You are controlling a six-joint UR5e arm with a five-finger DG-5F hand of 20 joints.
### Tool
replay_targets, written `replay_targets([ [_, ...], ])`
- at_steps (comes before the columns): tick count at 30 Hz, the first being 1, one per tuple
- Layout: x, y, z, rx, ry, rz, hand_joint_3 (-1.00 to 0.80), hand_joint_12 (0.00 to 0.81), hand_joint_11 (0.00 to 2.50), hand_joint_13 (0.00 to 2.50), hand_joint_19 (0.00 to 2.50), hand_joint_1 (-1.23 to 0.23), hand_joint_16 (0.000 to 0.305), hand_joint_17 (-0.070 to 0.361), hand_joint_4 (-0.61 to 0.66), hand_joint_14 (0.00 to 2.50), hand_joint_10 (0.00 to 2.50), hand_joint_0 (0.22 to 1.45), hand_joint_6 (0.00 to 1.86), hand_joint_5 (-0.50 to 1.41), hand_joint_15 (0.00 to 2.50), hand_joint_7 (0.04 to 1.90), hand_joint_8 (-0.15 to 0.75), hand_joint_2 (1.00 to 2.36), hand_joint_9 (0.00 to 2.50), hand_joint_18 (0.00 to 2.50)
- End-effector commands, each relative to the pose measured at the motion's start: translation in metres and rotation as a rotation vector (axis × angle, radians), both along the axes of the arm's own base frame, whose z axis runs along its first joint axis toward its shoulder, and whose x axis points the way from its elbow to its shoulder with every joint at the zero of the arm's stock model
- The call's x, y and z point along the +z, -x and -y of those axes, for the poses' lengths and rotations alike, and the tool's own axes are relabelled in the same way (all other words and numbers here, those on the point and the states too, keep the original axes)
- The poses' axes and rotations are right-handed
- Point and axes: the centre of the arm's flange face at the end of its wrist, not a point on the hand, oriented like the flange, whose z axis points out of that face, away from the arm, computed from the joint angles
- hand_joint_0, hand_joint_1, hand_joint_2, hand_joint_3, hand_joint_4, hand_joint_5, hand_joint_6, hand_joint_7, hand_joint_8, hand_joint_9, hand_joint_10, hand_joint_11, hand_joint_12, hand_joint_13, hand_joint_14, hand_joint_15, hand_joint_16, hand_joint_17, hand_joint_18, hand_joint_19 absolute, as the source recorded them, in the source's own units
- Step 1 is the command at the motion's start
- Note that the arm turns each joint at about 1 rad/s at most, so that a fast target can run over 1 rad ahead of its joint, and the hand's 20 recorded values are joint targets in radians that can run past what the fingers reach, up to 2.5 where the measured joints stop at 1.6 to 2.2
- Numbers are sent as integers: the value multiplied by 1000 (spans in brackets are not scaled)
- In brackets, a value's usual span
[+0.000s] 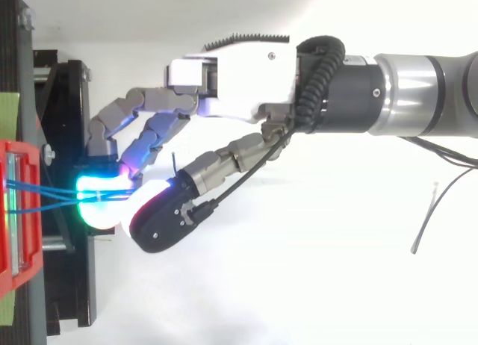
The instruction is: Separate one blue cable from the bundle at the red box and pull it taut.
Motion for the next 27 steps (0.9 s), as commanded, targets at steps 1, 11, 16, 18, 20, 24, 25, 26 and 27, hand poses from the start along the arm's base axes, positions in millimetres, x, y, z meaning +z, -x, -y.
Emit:
replay_targets([
  [1,1,0,-3,2,0,3,-382,372,841,818,724,-636,50,112,138,24,21,594,812,-213,624,940,296,1009,864,603],
  [11,1,-1,-1,3,2,9,-273,372,886,825,732,-675,50,113,128,23,22,617,857,-219,632,944,291,1015,879,622],
  [16,1,-1,3,2,2,15,-409,374,879,827,739,-647,51,114,146,23,24,582,853,-216,635,920,293,1007,884,627],
  [18,1,-1,6,-2,5,18,-417,373,882,827,739,-640,51,114,140,23,23,581,849,-215,633,926,297,1006,890,628],
  [20,1,-1,6,-2,8,18,-420,374,886,829,739,-629,51,115,138,24,21,578,845,-211,632,936,299,1006,898,633],
  [24,4,-1,8,-7,21,30,-422,373,880,831,745,-613,51,115,138,25,21,576,843,-210,636,942,300,1006,902,635],
  [25,3,-2,8,-7,21,34,-422,372,871,831,746,-611,51,115,133,23,22,576,842,-208,638,942,301,1006,905,635],
  [26,3,-2,10,-10,21,34,-388,371,887,829,747,-599,50,113,137,24,21,587,839,-206,638,950,302,1009,910,631],
  [27,4,-2,8,-8,21,36,-356,370,889,829,750,-594,50,113,125,25,22,597,839,-204,639,955,299,1011,910,631],
])
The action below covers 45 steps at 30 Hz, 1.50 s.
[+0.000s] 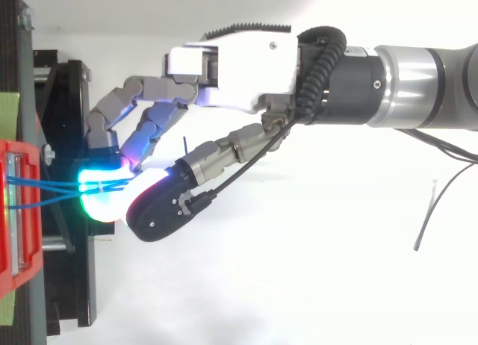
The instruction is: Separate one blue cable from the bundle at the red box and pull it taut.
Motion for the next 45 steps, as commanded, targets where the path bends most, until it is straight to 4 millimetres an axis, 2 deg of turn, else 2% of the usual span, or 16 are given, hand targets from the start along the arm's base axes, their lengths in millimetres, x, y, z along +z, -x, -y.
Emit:
replay_targets([
  [1,1,-1,0,-3,1,6,-341,371,884,829,741,-592,50,113,124,25,22,600,839,-203,628,960,299,1012,917,630],
  [12,-6,2,12,-21,12,-10,-419,376,888,831,747,-590,51,115,132,23,22,571,835,-203,637,964,304,1007,918,634],
  [18,-3,2,15,-22,12,-3,-343,371,888,828,750,-612,51,115,128,25,22,590,834,-204,641,976,302,1011,916,632],
  [23,0,-1,8,-13,11,4,-324,372,887,828,752,-621,51,114,132,23,22,600,837,-206,639,990,299,1012,915,631],
  [27,0,-4,-4,-5,8,10,-424,374,880,831,755,-619,52,116,137,26,22,568,837,-207,639,964,301,1005,911,636],
  [34,0,-5,-11,1,6,10,-500,387,895,833,754,-598,54,122,139,24,22,531,782,-200,641,954,308,1000,908,648],
  [40,0,-5,-11,1,5,14,-500,390,888,830,760,-597,55,124,147,24,21,519,683,-183,643,1041,309,1000,901,653],
  [42,-24,-7,-7,1,-2,-11,-500,392,882,827,758,-599,55,125,148,22,20,513,636,-174,637,1098,313,1000,899,653],
  [45,-33,-13,-5,15,-42,4,-500,390,871,824,750,-601,56,125,153,24,22,512,606,-168,641,1135,309,1000,893,654],
])
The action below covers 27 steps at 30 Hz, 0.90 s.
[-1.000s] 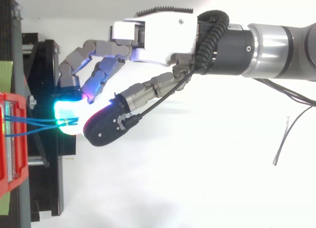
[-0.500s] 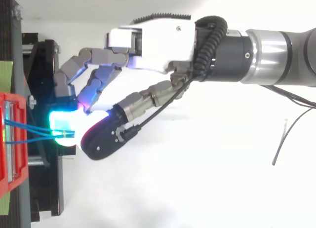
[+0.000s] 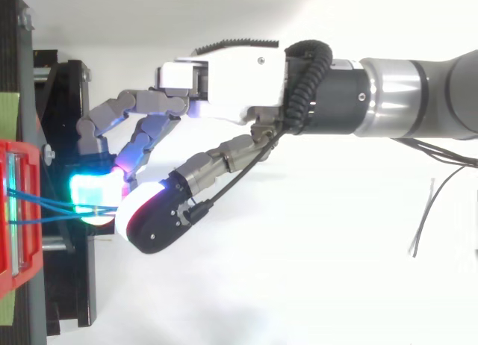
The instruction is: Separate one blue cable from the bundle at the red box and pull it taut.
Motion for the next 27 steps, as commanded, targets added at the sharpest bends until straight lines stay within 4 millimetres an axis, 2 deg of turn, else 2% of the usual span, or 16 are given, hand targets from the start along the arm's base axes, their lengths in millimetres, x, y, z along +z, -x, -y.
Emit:
replay_targets([
  [1,-7,-9,-2,31,-66,15,-500,392,873,824,750,-602,56,125,151,24,21,513,604,-168,641,1131,309,1000,892,652],
  [7,5,-14,-3,56,-25,31,-500,388,874,823,759,-595,55,124,149,24,21,521,596,-166,641,1158,308,1000,891,649],
  [14,4,-13,-1,58,-26,27,-500,390,876,823,761,-579,55,124,147,24,21,519,608,-165,633,1148,311,1000,895,650],
  [23,4,-13,1,64,-24,24,-476,381,885,829,755,-629,53,119,130,23,23,564,657,-172,636,1090,300,1001,897,649],
  [27,5,-13,2,79,-22,24,-490,375,895,839,763,-704,52,117,129,25,22,588,682,-177,638,1059,292,1001,900,668],
])
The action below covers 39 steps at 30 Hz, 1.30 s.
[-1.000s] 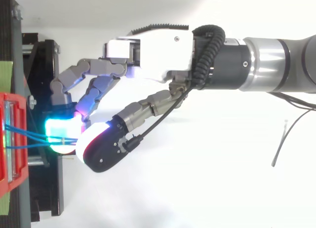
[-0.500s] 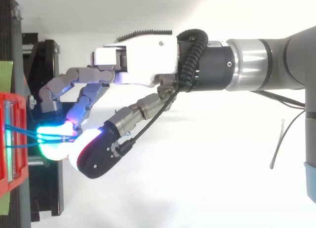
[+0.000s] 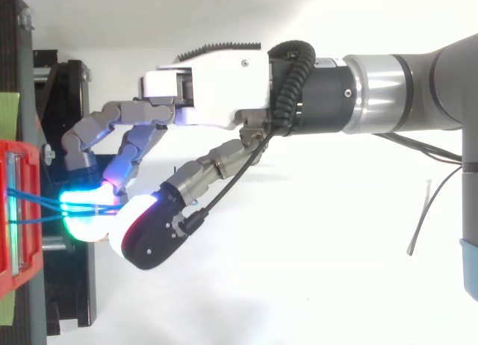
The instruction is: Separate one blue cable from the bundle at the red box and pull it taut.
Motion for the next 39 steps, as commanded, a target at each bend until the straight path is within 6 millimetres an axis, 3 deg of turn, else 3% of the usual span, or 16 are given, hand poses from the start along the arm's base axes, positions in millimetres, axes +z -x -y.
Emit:
replay_targets([
  [1,2,0,1,13,2,1,-485,374,904,841,764,-722,52,116,124,23,22,594,689,-179,642,1061,293,1001,899,671],
  [13,7,-2,2,25,-3,11,-455,370,904,853,779,-756,51,115,127,26,22,619,766,-193,649,967,290,1004,904,695],
  [26,5,1,15,24,-5,1,-500,378,906,863,784,-717,52,117,140,26,22,579,765,-193,655,963,296,1000,914,709],
  [39,4,1,12,27,-5,-4,-479,372,912,868,787,-728,52,116,134,25,20,605,766,-191,649,969,294,1002,914,713],
])
